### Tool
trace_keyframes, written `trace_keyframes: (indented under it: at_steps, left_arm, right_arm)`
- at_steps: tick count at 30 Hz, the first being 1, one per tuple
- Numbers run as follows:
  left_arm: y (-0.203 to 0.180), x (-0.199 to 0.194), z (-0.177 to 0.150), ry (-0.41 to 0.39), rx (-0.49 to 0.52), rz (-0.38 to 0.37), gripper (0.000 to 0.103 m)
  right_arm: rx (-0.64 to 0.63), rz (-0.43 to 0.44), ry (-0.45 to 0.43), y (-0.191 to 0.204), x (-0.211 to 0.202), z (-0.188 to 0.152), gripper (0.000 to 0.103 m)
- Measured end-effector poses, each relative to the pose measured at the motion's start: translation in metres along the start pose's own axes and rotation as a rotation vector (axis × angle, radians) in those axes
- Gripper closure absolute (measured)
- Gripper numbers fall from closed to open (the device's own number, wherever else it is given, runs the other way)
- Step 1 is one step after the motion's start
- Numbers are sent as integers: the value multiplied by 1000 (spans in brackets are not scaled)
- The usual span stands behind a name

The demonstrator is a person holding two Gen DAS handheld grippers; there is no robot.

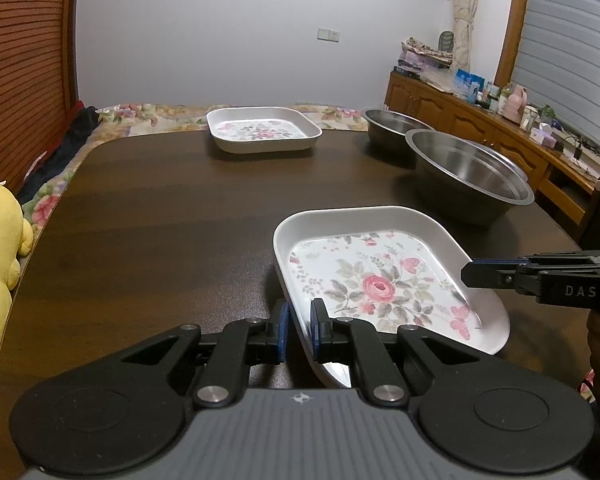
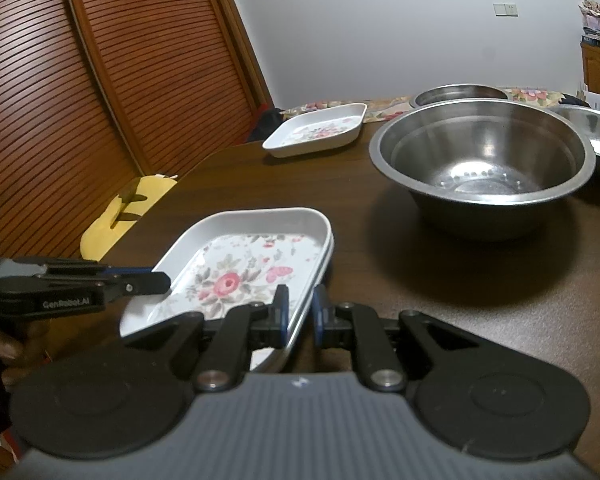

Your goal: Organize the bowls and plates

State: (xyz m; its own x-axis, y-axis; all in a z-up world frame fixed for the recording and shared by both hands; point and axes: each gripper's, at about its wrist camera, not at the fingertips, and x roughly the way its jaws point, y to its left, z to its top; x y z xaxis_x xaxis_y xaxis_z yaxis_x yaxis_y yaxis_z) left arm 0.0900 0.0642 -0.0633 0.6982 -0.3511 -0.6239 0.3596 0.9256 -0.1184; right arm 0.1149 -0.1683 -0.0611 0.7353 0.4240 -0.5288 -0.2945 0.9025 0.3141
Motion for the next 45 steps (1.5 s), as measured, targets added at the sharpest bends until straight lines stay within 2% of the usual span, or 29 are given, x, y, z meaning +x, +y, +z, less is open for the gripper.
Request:
trace_keyframes:
  at_steps: [10,21,32,35,36,37,38,40,42,43,45]
  left_arm:
    - [3,-7,4,-27,-11,1,90]
    - [4,-21,32,-87,16,23,90]
    - [7,-10,59,-96,54,16,90]
    - [11,-5,71,-103,72,34,80]
    - [13,-3,75,-105,74,39,73]
    - [15,-1,79,-108,76,41,65]
    - [17,1,83,-110,78,44,60]
    - [21,6,90,-119,77,60,36]
    - [25,10,97,-129,76,69,29]
    - [28,12,101,-131,71,71,22]
    - [33,17,108,-132,60,76,9]
  right_arm:
    - [-5,-12,-20,-2,-9,15,89]
    - [-95,-30,-72,5,-24,49,89]
    - [-131,-13,-59,4,-19,83,89]
    - [-148,-23,-59,4,-16,99,88]
    - [-153,-25,-61,4,-15,105,88]
    - [-159,-30,-60,3,-12,113,82]
    - [-162,-35,-61,3,-10,117,63]
    - [-174,-47,-68,2,-3,129,38]
    - [-193,-57,-72,1,4,139,34]
    - [-198,-58,-66,0,10,145,33]
    - [-191,-53,-55,-3,18,153,23]
